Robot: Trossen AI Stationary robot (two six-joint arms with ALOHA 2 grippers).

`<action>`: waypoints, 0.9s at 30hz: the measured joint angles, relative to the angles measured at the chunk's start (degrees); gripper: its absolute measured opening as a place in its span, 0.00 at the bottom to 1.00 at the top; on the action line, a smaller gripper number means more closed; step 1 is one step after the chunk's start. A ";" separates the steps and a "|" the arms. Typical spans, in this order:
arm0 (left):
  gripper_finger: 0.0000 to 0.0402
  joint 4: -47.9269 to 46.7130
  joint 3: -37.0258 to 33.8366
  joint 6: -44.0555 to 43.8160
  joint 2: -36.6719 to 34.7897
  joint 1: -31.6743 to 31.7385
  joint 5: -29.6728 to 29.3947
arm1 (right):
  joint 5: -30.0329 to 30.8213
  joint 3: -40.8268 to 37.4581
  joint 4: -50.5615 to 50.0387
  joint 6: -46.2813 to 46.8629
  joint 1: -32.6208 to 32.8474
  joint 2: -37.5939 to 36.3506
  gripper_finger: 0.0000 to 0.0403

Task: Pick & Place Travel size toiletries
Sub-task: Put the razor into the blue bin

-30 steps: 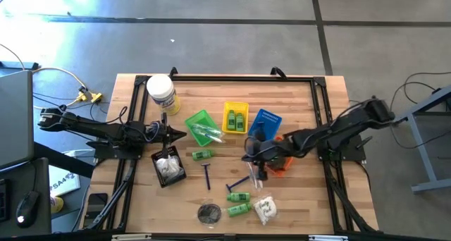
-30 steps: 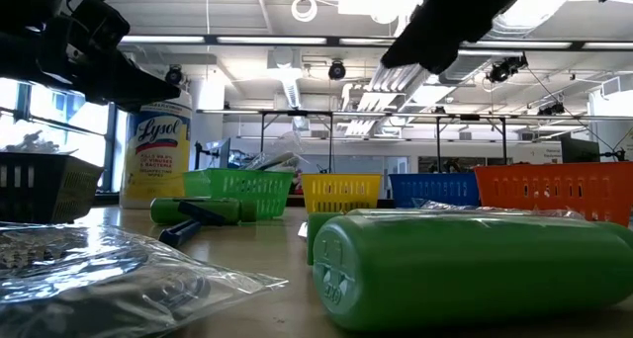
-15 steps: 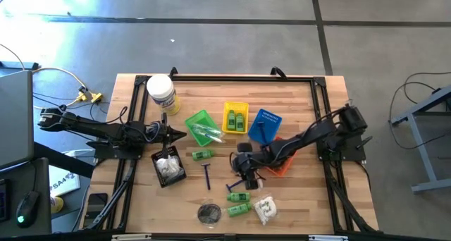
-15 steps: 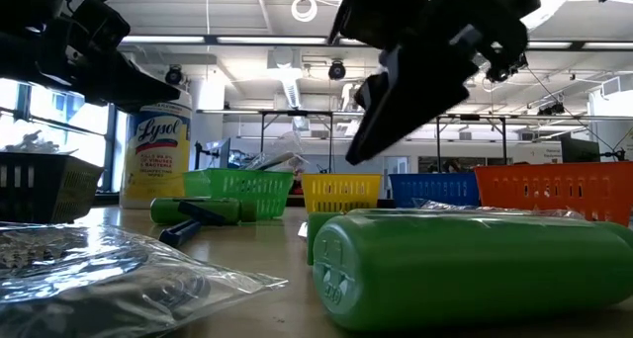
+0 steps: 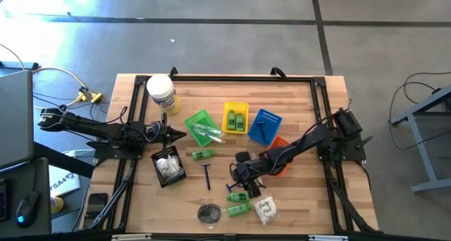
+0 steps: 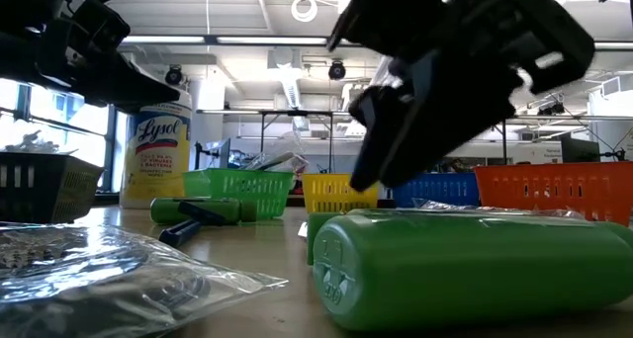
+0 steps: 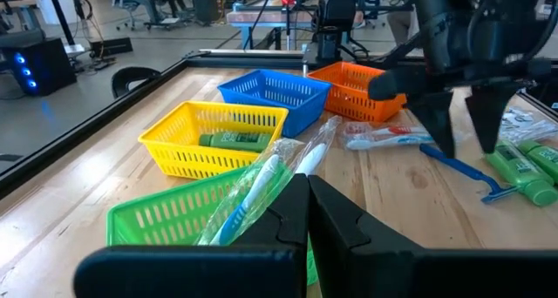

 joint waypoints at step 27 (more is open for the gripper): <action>0.00 -0.14 0.00 0.00 0.00 0.00 0.20 | 0.26 -0.15 1.74 -0.63 0.38 4.44 0.11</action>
